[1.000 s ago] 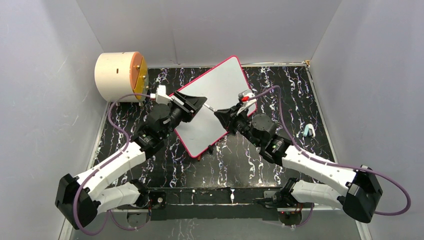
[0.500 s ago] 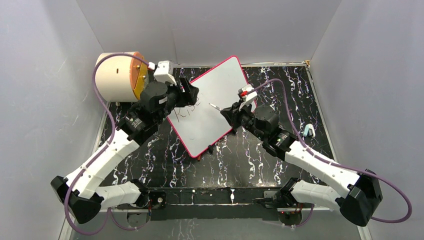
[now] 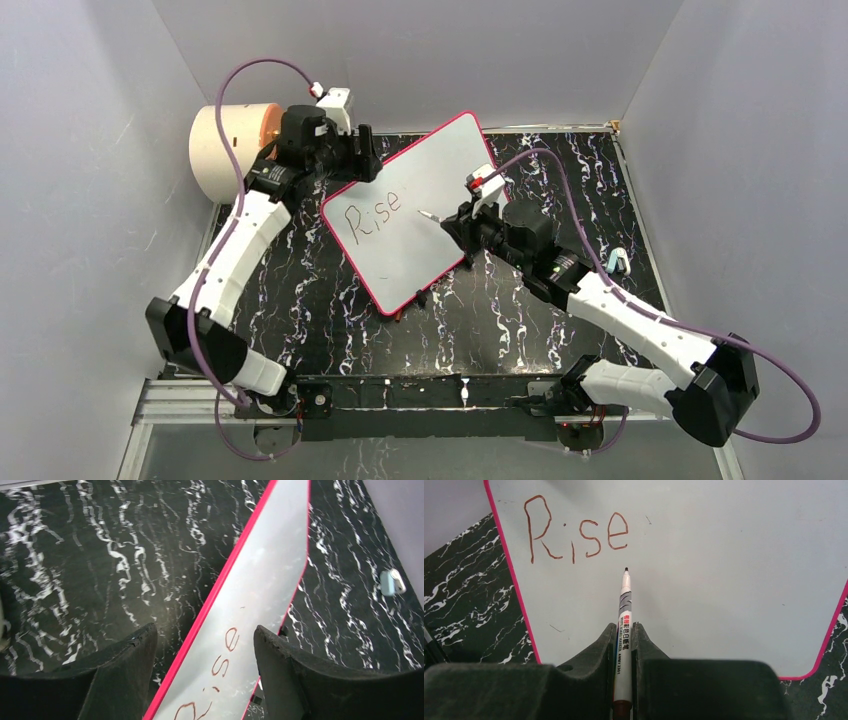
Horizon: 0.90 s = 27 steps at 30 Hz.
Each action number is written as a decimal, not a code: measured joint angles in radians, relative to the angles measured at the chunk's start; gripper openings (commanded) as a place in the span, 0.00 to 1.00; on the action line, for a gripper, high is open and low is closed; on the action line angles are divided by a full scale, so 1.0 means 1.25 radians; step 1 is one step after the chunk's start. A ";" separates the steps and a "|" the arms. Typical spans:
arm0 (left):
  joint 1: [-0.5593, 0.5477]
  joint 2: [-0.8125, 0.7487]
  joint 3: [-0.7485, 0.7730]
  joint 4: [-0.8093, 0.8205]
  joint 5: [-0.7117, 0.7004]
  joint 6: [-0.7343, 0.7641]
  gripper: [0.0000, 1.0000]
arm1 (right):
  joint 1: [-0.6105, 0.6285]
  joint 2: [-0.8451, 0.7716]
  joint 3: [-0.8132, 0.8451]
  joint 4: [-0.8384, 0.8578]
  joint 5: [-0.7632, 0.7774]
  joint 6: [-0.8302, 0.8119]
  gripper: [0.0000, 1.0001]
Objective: Write a sentence on the whiteboard
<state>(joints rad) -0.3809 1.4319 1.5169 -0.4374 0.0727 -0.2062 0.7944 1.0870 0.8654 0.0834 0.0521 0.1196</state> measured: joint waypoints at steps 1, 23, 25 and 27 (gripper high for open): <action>0.008 0.022 0.020 -0.008 0.032 0.005 0.66 | -0.002 0.003 0.006 -0.007 -0.003 -0.005 0.00; 0.087 0.328 0.239 -0.094 0.462 0.063 0.18 | -0.038 0.051 0.063 -0.049 -0.060 -0.040 0.00; 0.087 0.334 0.239 -0.097 0.485 0.067 0.08 | -0.038 0.051 0.063 -0.050 -0.063 -0.042 0.00; 0.087 0.338 0.241 -0.097 0.514 0.073 0.01 | -0.038 0.051 0.063 -0.052 -0.065 -0.045 0.00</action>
<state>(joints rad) -0.2718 1.8538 1.8183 -0.5583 0.7151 -0.1150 0.7464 1.1511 0.9443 0.0181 -0.0296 0.0639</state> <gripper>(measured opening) 0.108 0.192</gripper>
